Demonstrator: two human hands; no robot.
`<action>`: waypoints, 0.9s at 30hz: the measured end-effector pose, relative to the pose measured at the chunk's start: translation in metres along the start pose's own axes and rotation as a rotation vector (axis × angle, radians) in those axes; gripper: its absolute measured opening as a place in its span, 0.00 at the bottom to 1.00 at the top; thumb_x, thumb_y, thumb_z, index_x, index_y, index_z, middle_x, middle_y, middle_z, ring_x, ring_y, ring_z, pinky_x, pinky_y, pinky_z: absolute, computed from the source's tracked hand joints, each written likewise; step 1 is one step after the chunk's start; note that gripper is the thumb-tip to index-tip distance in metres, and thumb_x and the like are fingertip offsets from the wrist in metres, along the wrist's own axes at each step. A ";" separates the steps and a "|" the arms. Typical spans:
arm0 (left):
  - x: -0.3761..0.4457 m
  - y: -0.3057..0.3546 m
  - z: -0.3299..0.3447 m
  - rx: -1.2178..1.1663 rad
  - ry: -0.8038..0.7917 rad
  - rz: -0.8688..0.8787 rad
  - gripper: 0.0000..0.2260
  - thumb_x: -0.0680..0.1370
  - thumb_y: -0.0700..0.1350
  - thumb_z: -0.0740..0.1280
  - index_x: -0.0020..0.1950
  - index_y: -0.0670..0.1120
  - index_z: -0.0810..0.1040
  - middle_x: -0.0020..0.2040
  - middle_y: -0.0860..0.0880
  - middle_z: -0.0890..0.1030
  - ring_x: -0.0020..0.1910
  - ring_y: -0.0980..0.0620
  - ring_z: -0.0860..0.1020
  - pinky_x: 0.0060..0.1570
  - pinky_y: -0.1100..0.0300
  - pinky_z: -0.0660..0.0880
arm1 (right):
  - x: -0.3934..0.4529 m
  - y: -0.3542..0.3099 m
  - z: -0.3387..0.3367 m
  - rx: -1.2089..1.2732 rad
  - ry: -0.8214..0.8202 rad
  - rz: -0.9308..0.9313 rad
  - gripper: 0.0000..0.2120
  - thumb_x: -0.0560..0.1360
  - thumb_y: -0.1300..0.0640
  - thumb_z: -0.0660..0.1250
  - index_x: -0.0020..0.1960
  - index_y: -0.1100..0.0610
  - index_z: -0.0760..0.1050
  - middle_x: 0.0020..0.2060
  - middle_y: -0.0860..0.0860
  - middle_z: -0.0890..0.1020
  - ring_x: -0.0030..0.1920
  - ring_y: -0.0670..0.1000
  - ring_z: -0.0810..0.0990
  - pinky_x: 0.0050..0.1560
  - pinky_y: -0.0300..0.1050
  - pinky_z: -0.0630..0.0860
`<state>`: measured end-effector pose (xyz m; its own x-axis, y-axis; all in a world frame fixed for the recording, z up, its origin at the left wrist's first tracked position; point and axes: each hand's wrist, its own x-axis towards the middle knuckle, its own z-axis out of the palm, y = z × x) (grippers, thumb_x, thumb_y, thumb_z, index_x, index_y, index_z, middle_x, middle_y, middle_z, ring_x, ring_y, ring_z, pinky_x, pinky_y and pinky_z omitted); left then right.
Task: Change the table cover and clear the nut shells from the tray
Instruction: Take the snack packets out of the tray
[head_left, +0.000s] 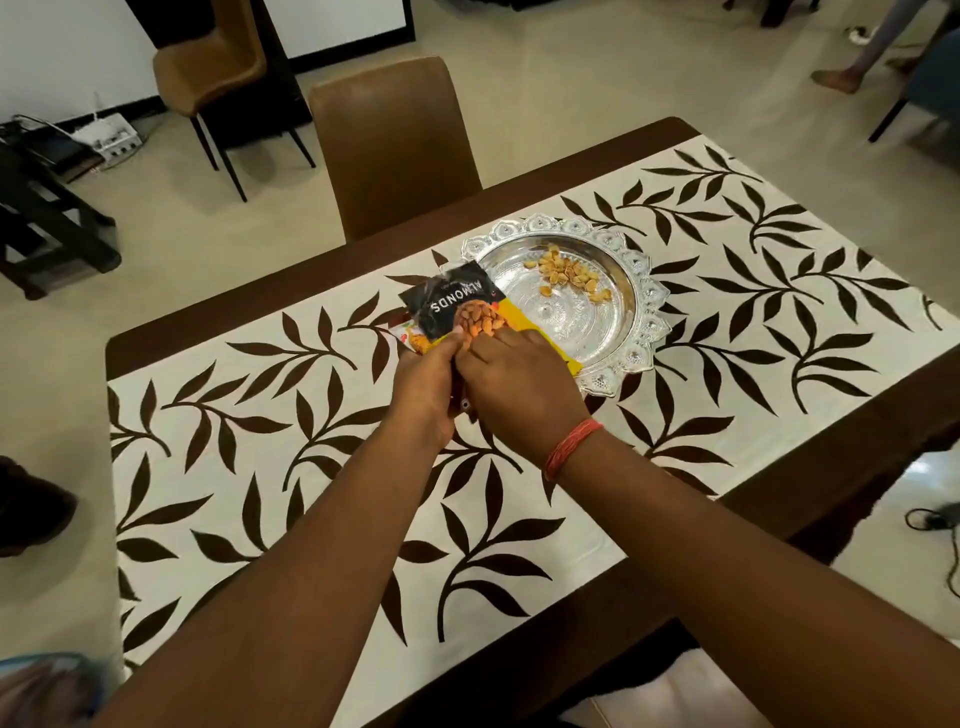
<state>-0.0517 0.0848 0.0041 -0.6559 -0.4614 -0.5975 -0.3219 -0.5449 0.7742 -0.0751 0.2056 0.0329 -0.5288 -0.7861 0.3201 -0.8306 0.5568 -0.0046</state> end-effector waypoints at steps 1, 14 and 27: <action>0.002 -0.001 -0.002 -0.007 0.021 0.012 0.14 0.76 0.47 0.71 0.61 0.47 0.79 0.53 0.42 0.85 0.49 0.43 0.85 0.47 0.46 0.82 | -0.001 -0.001 0.000 0.058 -0.014 0.017 0.13 0.73 0.52 0.68 0.55 0.55 0.81 0.47 0.53 0.83 0.48 0.58 0.80 0.47 0.52 0.74; 0.002 0.003 -0.037 -0.025 -0.111 0.050 0.14 0.76 0.47 0.73 0.60 0.51 0.78 0.51 0.47 0.86 0.49 0.47 0.85 0.43 0.47 0.82 | 0.011 0.070 0.013 1.136 -0.176 0.794 0.06 0.77 0.55 0.70 0.54 0.50 0.80 0.45 0.48 0.83 0.42 0.42 0.81 0.43 0.39 0.75; -0.002 -0.042 -0.228 -0.065 0.315 -0.048 0.16 0.79 0.59 0.66 0.58 0.49 0.80 0.48 0.45 0.87 0.45 0.44 0.86 0.41 0.44 0.82 | 0.004 -0.093 0.090 1.327 -0.114 0.863 0.08 0.79 0.59 0.66 0.53 0.47 0.78 0.49 0.52 0.84 0.47 0.48 0.84 0.47 0.45 0.80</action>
<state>0.1188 -0.0514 -0.0749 -0.3938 -0.6227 -0.6762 -0.2966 -0.6102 0.7347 -0.0154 0.1260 -0.0504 -0.8612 -0.4203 -0.2857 0.1897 0.2557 -0.9479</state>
